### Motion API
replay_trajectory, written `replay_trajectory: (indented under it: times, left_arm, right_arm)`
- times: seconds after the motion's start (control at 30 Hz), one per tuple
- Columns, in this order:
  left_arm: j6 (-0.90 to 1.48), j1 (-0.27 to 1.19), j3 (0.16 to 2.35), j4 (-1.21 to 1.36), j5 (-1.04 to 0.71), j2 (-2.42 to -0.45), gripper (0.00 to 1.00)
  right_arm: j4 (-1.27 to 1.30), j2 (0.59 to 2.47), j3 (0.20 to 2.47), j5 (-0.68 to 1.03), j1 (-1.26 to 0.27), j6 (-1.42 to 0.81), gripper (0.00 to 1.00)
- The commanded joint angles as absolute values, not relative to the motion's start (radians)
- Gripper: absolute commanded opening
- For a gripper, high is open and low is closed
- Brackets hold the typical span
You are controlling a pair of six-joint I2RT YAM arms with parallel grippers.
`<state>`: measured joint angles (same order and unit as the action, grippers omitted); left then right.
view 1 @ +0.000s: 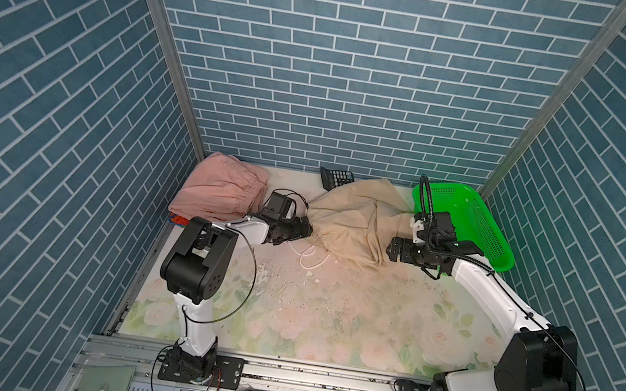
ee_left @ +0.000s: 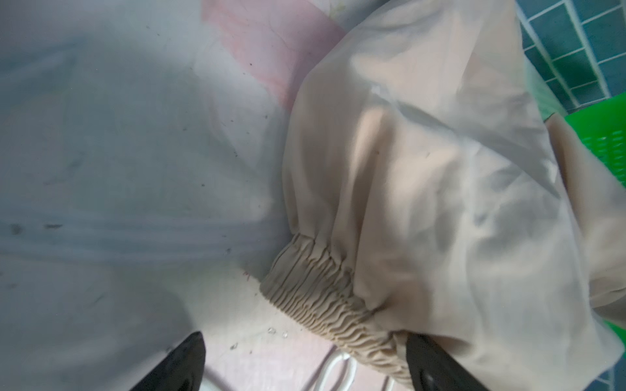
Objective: Fold and stack the shorts
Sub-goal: 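Grasp the beige waistband with left gripper and drag it toward the pink stack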
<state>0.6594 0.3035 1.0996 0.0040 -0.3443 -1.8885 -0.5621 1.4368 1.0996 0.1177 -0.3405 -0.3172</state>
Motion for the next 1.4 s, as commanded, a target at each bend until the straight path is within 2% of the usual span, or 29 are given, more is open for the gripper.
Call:
replay_trajectory:
  times: [0.0,0.23,0.43,0.67,0.77,1.1,1.37]
  left_arm:
    - [0.712,0.274,1.131,0.099,-0.438,-1.951,0.75]
    - [0.714,0.258,1.156,0.122,-0.463,-2.018,0.56]
    - [0.69,0.252,1.146,0.116,-0.452,-2.049,0.49]
    - [0.675,0.244,1.143,0.131,-0.488,-2.052,0.06]
    - [0.655,0.228,1.168,0.077,-0.492,-1.988,0.0]
    - [0.546,0.166,1.364,-0.244,-0.451,-1.694,0.0]
    - [0.552,0.166,1.409,-0.304,-0.444,-1.566,0.0]
  right_arm:
    - [-0.543,1.431,1.106,0.138,-0.344,-0.333,0.99]
    - [-0.534,1.428,1.108,0.143,-0.344,-0.335,0.99]
    - [-0.514,1.433,1.109,0.159,-0.344,-0.347,0.99]
    - [-0.506,1.435,1.107,0.174,-0.344,-0.358,0.99]
    - [-0.514,1.426,1.105,0.169,-0.344,-0.356,0.99]
    - [-0.502,1.414,1.096,0.184,-0.344,-0.373,0.99]
    - [-0.492,1.419,1.096,0.2,-0.344,-0.382,0.99]
